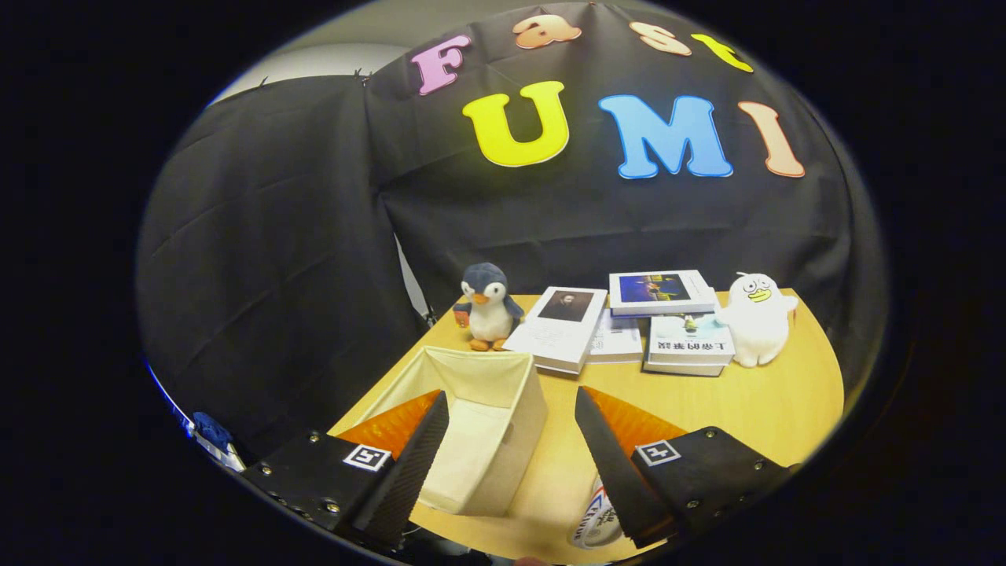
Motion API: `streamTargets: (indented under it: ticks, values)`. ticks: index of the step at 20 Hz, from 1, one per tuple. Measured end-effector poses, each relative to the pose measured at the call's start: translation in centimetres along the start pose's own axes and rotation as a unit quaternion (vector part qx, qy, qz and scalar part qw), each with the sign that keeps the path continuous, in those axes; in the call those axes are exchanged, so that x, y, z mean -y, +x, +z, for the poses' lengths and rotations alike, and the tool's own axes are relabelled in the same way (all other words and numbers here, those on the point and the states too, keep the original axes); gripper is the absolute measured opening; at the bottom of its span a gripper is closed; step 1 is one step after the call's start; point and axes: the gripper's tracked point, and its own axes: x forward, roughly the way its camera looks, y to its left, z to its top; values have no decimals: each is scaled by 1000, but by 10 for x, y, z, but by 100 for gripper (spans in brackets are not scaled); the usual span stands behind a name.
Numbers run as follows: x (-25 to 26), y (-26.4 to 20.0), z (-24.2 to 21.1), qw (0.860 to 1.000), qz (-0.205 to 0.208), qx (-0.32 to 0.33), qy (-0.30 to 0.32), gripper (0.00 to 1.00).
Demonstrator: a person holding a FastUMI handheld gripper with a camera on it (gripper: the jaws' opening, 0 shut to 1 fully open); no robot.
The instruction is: Open the storage box then place both shoes into the box .Put the left shoe in first, then the right shoe, with the right side of both shoes facing outward in a uniform manner.
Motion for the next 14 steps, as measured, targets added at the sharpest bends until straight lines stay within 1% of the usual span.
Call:
streamTargets:
  ticks: [9, 14]
  values:
    - [65, 5, -35, 998, -34, -41, 25, 98]
    - [96, 14, -72, 994, -53, -86, 41, 98]
